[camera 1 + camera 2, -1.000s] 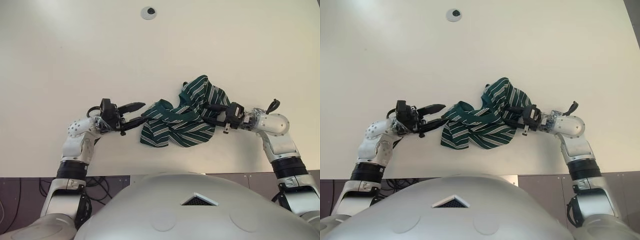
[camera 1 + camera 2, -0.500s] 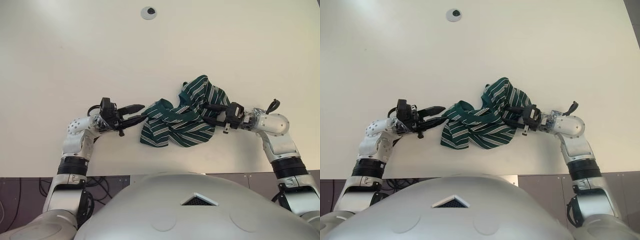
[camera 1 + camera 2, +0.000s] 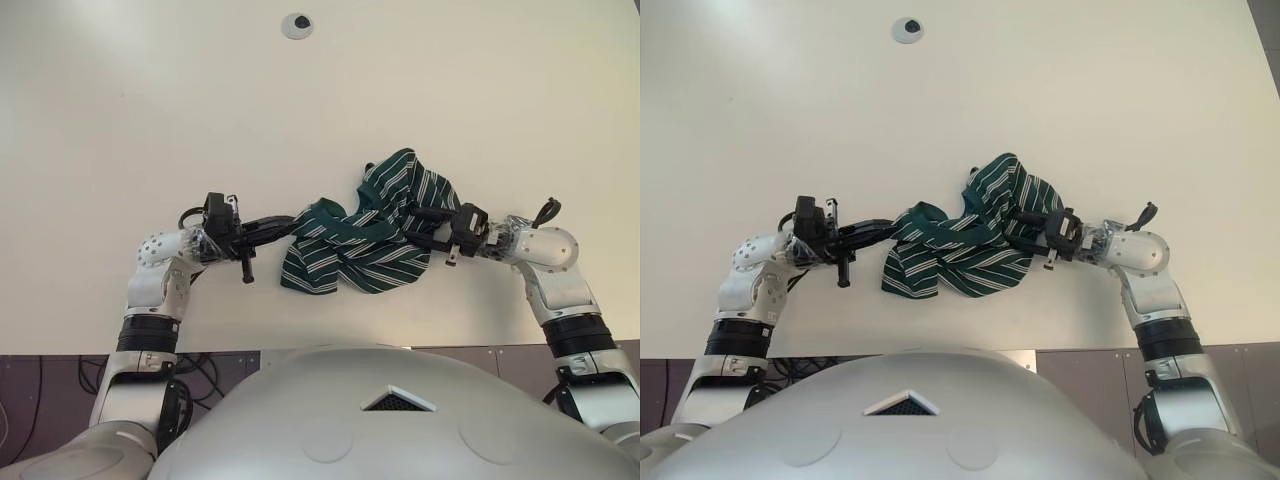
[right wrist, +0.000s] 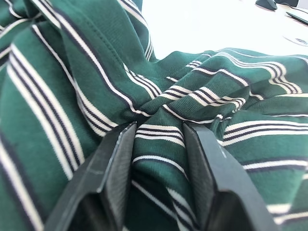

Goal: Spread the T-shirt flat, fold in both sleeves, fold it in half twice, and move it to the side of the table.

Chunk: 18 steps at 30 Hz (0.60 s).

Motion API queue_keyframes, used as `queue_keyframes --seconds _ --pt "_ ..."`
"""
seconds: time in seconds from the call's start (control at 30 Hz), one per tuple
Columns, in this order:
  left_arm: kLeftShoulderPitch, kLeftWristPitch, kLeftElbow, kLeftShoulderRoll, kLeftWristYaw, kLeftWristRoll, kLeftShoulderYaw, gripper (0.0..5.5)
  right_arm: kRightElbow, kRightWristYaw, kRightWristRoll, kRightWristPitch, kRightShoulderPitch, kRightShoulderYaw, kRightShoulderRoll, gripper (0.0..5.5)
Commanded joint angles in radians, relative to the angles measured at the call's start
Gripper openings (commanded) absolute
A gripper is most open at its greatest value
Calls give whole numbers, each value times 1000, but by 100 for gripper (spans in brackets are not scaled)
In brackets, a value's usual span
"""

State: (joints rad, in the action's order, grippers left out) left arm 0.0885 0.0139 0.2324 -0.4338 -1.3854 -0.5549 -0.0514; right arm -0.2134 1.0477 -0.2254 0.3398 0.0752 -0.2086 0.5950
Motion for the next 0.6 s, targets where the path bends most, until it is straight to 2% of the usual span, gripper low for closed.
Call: queue_keyframes --seconds 0.03,0.2,0.3,0.4,0.5,0.6 --pt "2 -23 -2 -12 -10 16 17 1 8 -8 24 -14 5 -9 -16 170" --pt "-27 -131 -6 24 28 18 73 1 58 17 -75 -63 4 23 -22 170" --pt "-43 -222 -67 23 73 44 106 0 172 74 -285 -171 12 93 -22 221" --pt "-53 -402 -88 2 178 224 99 0 275 139 -513 -277 2 193 -16 268" --pt "-78 -510 -109 -23 246 315 108 0 286 161 -651 -353 -36 286 -20 274" --pt "-113 -627 -130 -59 340 417 133 0 265 132 -698 -407 -88 333 -45 274"
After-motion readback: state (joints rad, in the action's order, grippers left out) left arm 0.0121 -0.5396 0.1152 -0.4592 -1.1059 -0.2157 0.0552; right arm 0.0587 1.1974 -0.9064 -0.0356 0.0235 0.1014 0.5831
